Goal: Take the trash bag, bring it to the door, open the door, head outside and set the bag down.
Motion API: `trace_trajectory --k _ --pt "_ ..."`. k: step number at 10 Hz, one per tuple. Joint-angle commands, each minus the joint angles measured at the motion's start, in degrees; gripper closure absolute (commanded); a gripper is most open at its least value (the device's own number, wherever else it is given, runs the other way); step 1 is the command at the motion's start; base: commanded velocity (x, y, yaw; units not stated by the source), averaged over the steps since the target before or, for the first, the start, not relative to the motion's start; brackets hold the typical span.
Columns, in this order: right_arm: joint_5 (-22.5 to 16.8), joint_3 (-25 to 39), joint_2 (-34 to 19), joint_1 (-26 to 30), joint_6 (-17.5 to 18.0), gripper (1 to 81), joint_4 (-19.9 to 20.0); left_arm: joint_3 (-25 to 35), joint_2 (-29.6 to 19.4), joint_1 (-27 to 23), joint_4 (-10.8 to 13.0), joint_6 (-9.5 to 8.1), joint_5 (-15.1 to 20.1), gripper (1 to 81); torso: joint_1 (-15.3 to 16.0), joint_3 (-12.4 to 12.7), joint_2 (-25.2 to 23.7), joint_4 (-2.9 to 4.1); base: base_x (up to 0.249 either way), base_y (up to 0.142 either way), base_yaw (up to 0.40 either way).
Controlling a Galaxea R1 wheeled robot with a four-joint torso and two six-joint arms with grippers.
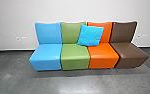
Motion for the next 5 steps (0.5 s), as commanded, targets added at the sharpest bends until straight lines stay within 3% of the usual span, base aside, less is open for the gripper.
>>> trace_trajectory --k 1,5 --pt "-4.51 0.78 -2.93 2.31 -0.13 1.0 0.45 4.28 -4.77 -4.98 1.35 0.27 3.26 81.1 -3.45 4.38 5.32 0.00 0.000 0.000 0.000" --pt "-4.51 -0.18 -1.96 1.60 -0.13 1.0 0.45 5.07 -4.77 -4.63 1.61 0.27 3.26 81.1 -8.09 11.24 12.57 0.00 0.000 0.000 0.000"
